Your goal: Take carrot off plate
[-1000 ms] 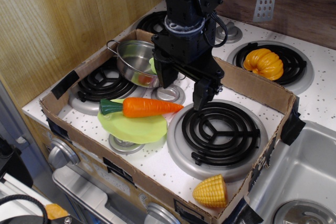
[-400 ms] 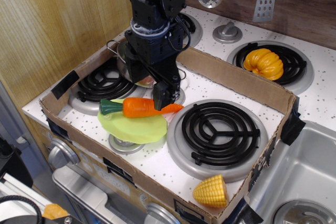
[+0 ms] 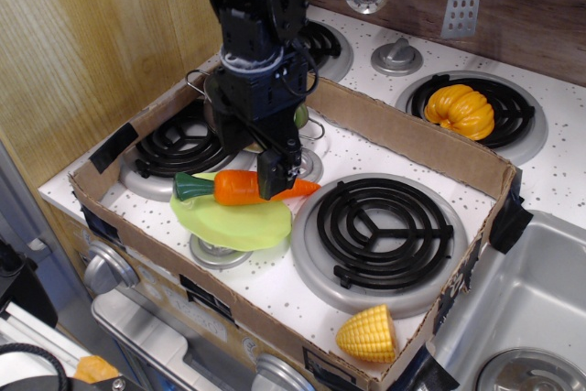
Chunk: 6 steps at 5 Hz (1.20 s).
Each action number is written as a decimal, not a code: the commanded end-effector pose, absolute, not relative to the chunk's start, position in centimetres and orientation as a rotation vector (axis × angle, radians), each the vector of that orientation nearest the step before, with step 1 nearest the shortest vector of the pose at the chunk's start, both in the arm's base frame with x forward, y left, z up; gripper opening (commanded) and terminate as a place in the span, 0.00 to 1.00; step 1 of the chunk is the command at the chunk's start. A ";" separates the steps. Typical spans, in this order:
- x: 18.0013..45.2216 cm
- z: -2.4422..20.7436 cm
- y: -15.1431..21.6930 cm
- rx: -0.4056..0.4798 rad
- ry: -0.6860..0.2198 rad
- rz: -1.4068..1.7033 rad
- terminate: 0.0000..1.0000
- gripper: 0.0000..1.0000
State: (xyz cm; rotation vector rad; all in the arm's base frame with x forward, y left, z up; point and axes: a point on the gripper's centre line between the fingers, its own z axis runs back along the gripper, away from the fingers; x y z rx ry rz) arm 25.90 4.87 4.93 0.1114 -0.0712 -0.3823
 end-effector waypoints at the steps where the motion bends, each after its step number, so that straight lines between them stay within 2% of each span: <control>1: 28.1 5.1 6.1 0.106 -0.120 -0.383 0.00 1.00; 5: 26.7 2.5 6.9 0.072 -0.186 -0.349 0.00 1.00; 6: 26.6 2.0 6.9 0.055 -0.196 -0.347 0.00 0.00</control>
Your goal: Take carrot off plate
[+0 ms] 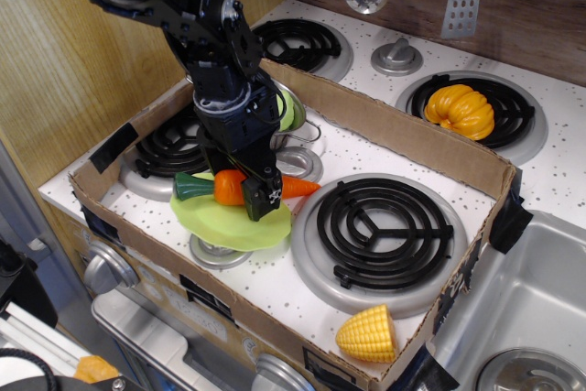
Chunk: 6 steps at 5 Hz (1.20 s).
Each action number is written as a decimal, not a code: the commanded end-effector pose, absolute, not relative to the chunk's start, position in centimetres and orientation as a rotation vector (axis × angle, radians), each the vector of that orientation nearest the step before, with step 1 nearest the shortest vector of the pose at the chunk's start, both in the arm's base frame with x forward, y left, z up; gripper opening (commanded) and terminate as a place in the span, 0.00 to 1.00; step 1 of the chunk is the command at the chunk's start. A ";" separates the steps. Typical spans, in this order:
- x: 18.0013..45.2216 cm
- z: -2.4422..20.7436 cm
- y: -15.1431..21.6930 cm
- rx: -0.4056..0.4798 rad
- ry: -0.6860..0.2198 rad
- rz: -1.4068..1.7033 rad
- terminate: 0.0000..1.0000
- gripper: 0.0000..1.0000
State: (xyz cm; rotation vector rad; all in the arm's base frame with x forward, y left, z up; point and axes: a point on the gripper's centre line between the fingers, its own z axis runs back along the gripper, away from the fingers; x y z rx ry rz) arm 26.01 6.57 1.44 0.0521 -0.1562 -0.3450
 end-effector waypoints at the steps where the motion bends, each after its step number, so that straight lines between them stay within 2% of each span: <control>1: 26.6 2.3 6.9 0.059 -0.193 -0.347 0.00 0.00; 2: 26.9 3.0 6.8 0.054 -0.196 -0.370 0.00 0.00; 3: 27.4 5.4 6.6 0.060 -0.161 -0.362 0.00 0.00; 4: 27.9 7.3 6.2 0.006 -0.097 -0.380 0.00 0.00; 6: 28.0 9.9 2.8 -0.114 -0.078 -0.069 0.00 0.00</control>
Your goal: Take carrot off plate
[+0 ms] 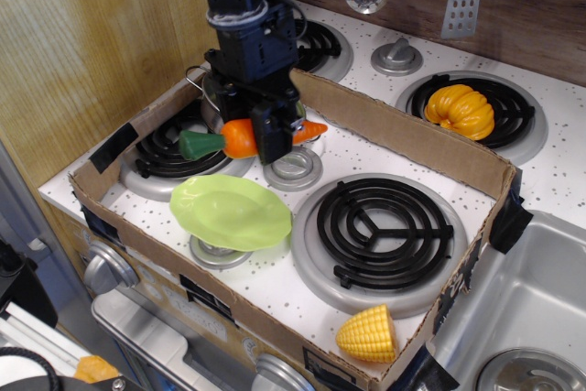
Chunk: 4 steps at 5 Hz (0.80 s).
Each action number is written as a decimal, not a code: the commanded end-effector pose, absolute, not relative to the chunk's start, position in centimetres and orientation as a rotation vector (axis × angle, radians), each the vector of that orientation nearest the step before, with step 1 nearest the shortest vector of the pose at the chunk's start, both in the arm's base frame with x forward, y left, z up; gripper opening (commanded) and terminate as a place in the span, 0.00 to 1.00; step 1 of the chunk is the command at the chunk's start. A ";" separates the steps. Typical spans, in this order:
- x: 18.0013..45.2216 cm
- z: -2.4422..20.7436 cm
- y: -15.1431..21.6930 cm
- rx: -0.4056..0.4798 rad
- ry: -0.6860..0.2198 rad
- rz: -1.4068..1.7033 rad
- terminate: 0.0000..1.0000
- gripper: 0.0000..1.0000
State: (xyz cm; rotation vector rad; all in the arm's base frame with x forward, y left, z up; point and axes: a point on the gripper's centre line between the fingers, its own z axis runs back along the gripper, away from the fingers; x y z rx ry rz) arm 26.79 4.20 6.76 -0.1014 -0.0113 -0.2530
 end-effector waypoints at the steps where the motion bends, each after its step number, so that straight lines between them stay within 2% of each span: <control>1: 28.0 11.2 1.0 -0.098 -0.163 0.123 0.00 0.00; 2: 27.6 10.2 -0.3 -0.061 -0.272 0.367 0.00 0.00; 3: 27.8 9.0 -1.0 0.023 -0.354 0.589 0.00 0.00; 4: 27.7 7.9 -1.4 0.065 -0.341 0.612 0.00 0.00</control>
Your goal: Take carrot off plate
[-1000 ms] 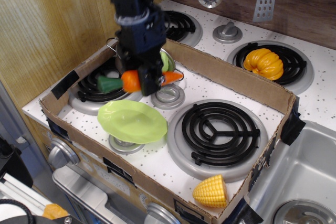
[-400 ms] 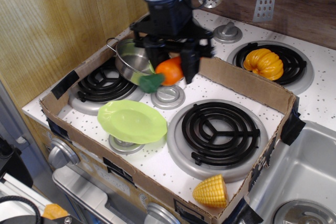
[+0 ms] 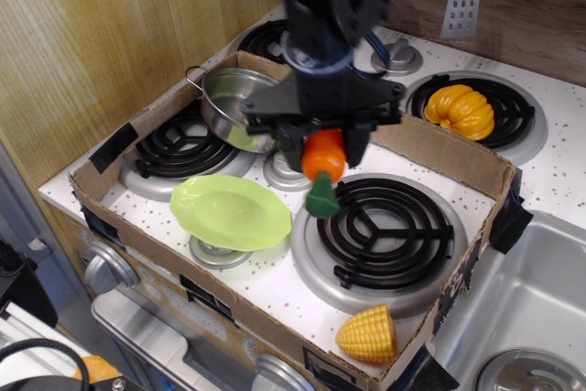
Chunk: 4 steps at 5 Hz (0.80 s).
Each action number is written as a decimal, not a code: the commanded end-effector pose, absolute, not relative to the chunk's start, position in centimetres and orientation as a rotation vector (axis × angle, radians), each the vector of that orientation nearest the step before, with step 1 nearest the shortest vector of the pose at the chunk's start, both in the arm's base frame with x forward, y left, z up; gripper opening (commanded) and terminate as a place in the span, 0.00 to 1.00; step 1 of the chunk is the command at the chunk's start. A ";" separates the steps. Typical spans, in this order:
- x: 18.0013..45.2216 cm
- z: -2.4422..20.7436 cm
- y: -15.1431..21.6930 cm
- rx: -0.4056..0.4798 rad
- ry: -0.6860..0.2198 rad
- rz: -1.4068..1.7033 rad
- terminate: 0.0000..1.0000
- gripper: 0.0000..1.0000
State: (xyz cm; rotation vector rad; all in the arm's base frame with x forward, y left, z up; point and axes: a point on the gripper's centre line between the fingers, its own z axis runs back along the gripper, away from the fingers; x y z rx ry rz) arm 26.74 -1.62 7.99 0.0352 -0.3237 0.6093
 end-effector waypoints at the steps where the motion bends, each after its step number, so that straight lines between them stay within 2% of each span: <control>1: 28.1 7.0 -2.1 0.080 -0.261 0.684 0.00 0.00; 2: 28.1 6.2 -3.5 0.068 -0.168 0.790 0.00 0.00; 4: 28.2 5.1 -5.5 0.036 -0.166 0.870 0.00 0.00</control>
